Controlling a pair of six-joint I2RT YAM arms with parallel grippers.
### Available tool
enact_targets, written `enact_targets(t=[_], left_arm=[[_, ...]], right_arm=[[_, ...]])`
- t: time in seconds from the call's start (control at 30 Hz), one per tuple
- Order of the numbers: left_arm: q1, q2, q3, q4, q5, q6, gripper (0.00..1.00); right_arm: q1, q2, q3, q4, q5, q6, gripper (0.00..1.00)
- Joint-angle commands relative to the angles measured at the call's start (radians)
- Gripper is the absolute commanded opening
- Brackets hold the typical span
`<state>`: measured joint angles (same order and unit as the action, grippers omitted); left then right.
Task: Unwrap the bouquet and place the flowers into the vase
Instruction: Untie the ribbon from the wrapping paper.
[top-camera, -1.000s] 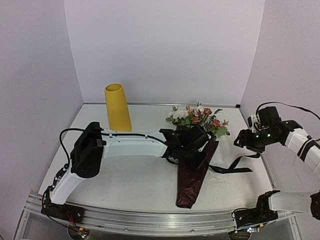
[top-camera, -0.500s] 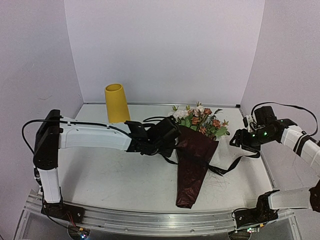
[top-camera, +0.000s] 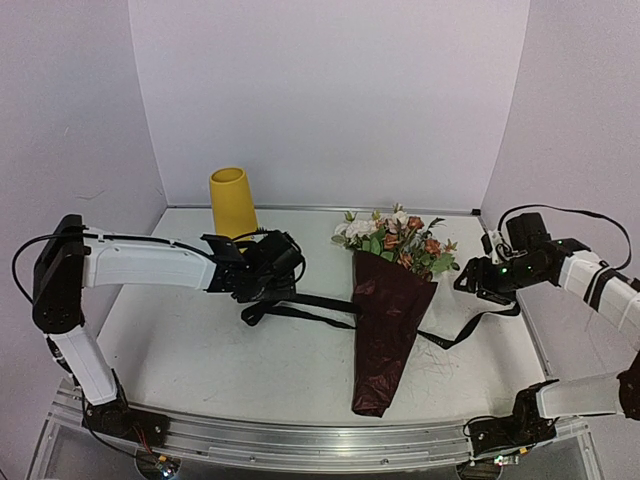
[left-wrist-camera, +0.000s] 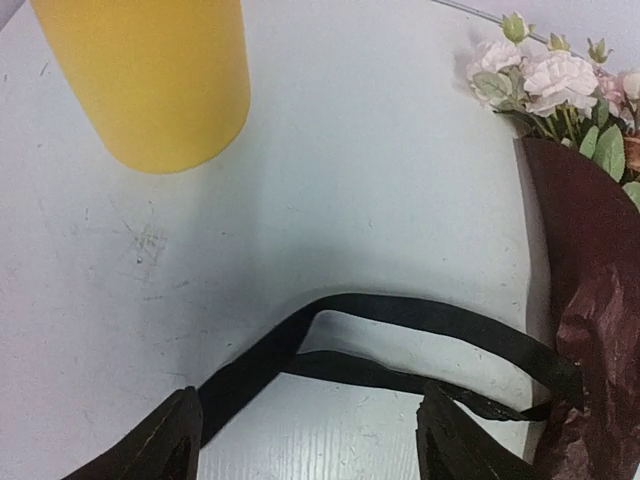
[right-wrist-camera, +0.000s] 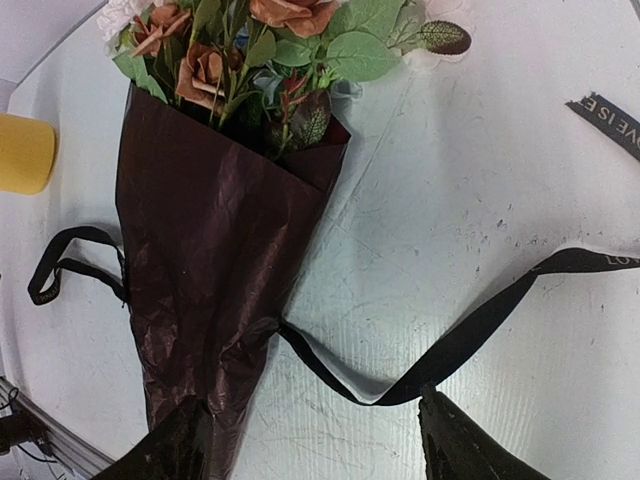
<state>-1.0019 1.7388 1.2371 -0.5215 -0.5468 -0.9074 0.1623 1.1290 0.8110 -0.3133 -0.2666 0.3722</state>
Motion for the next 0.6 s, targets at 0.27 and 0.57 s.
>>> enact_targets(t=[0.27,0.57], left_arm=[[-0.085,0.284,0.359,0.044,0.345,0.223,0.78],[-0.124,0.442,0.533,0.058,0.447,0.300,0.61]], right_arm=[[0.003,0.040,-0.088,0.073,-0.147,0.059,0.68],[0.004,0.016,-0.137,0.096,-0.178,0.078,0.67]])
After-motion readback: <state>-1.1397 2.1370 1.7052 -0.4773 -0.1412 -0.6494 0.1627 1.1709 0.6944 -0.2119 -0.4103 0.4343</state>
